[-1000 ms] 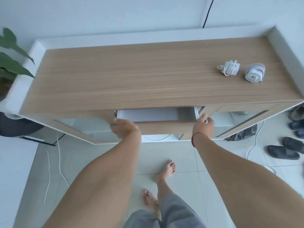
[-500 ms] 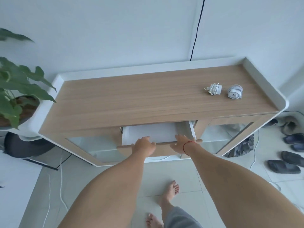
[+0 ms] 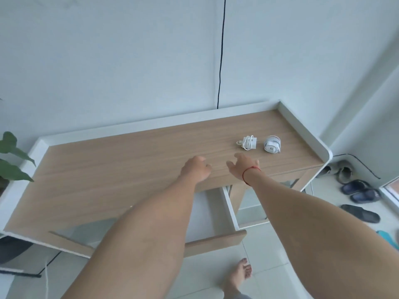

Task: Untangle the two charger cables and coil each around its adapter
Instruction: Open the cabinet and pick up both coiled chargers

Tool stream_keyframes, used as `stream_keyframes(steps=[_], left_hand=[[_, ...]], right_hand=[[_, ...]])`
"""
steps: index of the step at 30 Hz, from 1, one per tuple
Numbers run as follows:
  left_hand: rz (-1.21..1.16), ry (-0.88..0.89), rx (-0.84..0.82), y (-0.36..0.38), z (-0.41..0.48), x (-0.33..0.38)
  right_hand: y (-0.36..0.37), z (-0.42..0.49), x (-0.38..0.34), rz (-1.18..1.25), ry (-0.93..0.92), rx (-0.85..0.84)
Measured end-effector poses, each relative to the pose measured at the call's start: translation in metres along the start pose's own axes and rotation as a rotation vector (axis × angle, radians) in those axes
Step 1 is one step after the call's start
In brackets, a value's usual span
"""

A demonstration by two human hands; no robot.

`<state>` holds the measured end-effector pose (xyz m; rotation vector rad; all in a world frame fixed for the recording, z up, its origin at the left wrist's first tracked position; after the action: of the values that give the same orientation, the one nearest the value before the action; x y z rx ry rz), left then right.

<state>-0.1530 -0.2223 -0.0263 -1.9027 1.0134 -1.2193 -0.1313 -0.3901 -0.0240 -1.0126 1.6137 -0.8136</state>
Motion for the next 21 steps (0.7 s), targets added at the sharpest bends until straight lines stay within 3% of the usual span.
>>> stream_keyframes(steps=[11,18,21], left_hand=[[0.064,0.208,-0.056,0.038,0.118,0.142],[0.074,0.306,-0.184,0.094,0.178,0.185],[0.112,0.298,-0.111,0.110,0.189,0.186]], right_hand=[[-0.068,0.109,0.110,0.226,0.242,0.150],[-0.056,0.169,0.154,0.353,0.294,-0.004],[-0.050,0.180,0.161,0.348,0.300,-0.012]])
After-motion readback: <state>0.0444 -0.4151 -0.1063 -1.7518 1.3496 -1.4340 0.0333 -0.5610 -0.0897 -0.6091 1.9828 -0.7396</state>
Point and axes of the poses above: each hand's wrist, its own z-axis towards the middle knuckle, its own y-axis out of the palm, x = y × z, the point moved 6 cm from there along z, towards the middle knuckle, and after that the axes turned 7 degrees about z, right-handed, at the moved point
